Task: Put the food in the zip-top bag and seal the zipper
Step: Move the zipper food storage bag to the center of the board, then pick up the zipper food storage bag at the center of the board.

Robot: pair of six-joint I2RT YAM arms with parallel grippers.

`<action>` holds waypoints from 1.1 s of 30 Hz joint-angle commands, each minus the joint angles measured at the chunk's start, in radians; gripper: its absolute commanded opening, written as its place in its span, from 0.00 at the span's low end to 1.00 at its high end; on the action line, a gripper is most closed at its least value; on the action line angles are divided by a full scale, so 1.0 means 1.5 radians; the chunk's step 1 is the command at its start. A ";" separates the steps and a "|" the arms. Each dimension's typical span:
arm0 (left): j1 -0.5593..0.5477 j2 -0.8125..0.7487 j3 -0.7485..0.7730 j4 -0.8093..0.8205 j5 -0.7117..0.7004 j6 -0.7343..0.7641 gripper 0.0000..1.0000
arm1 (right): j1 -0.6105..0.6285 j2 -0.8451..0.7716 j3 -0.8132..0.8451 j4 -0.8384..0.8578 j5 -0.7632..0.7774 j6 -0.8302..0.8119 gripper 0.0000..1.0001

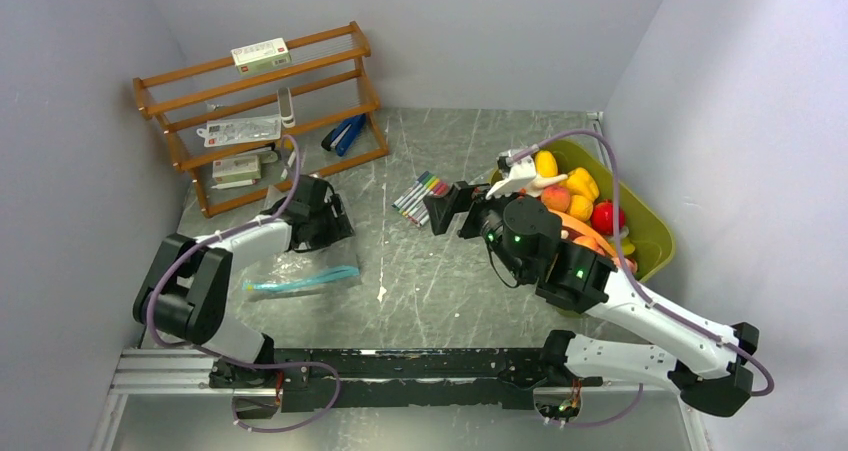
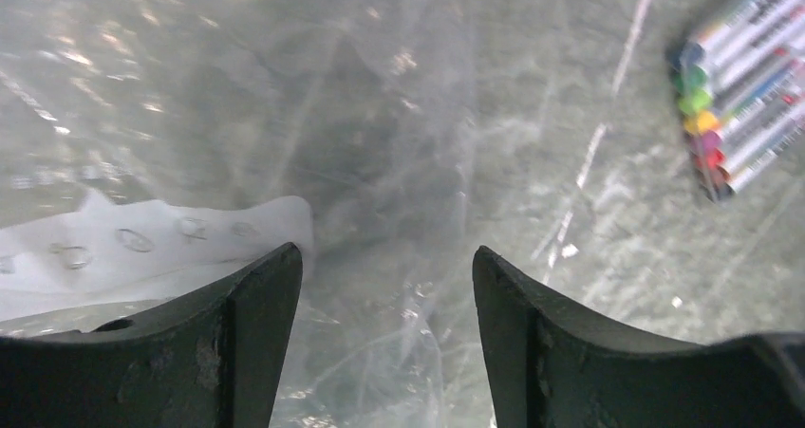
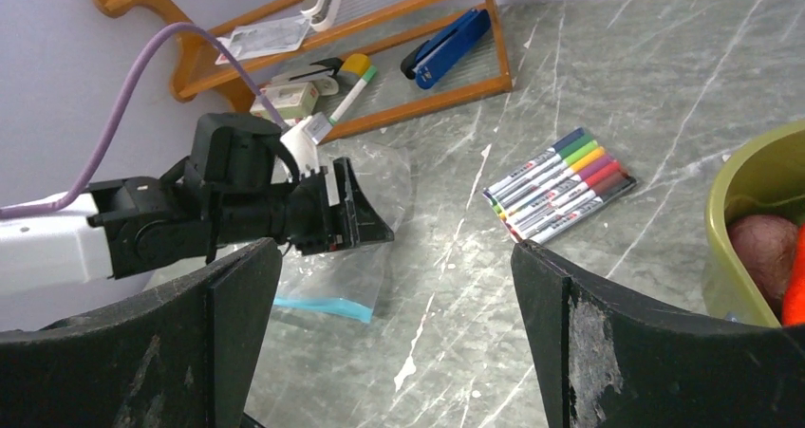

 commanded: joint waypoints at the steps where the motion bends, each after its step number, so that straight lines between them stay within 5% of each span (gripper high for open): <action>1: -0.023 -0.026 -0.034 0.059 0.116 -0.027 0.66 | 0.003 0.009 0.003 -0.010 0.031 0.021 0.93; 6: -0.050 -0.136 -0.025 0.062 0.164 -0.011 0.68 | 0.003 0.029 0.007 -0.005 -0.005 0.044 0.92; 13: -0.050 -0.377 0.060 -0.084 0.063 0.067 0.86 | 0.003 0.094 -0.031 0.075 -0.070 0.077 0.88; 18: -0.051 -0.477 0.134 -0.221 -0.057 0.133 0.92 | 0.003 0.229 0.055 0.033 -0.117 0.078 0.71; 20: -0.051 -0.502 0.151 -0.259 -0.078 0.157 1.00 | 0.004 0.257 0.062 0.053 -0.133 0.080 0.65; 23: -0.051 -0.540 0.154 -0.295 -0.088 0.189 1.00 | 0.002 0.285 0.041 0.113 -0.150 0.083 0.56; 33: -0.051 -0.689 0.057 -0.247 -0.095 0.292 1.00 | -0.037 0.480 0.073 0.177 -0.209 0.081 0.40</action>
